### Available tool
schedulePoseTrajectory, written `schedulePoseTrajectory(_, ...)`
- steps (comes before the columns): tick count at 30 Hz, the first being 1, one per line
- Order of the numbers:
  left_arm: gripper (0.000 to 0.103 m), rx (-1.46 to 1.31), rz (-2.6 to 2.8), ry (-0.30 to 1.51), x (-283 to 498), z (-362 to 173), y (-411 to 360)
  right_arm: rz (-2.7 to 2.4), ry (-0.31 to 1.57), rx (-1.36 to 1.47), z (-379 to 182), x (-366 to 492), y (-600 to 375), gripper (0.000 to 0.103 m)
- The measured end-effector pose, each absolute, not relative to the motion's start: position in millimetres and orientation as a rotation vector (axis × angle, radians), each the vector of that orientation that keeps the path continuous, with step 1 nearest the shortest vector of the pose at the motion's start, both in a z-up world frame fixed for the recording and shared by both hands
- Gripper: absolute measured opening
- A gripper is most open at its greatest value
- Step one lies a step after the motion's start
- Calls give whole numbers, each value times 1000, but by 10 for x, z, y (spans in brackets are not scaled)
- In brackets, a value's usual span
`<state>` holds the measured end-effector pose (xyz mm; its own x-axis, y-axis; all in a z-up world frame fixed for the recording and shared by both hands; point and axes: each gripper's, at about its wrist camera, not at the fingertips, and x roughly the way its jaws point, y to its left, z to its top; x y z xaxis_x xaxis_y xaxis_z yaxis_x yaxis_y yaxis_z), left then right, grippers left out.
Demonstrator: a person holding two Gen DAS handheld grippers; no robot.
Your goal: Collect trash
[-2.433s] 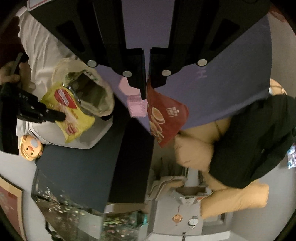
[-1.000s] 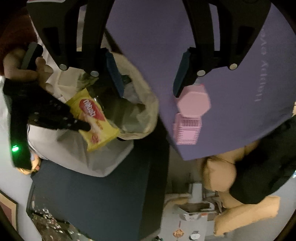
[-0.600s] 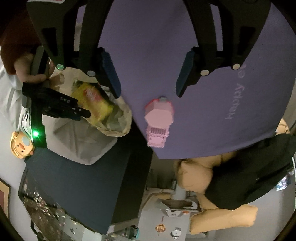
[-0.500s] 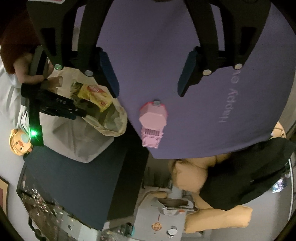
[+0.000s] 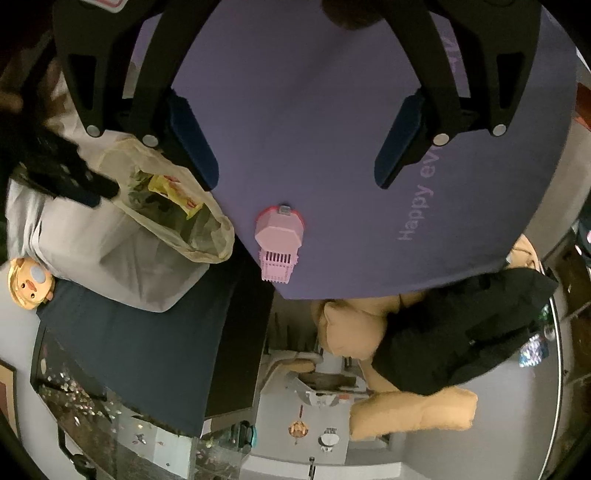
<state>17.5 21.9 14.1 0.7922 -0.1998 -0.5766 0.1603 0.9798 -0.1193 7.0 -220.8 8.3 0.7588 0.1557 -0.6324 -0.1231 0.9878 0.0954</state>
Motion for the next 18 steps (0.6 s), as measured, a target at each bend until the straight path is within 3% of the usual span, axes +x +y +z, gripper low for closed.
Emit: schedulePoseTrajectory(18,82,-43,-123,557,-69,227,231,69,601,-15,58,-433,-1918,51)
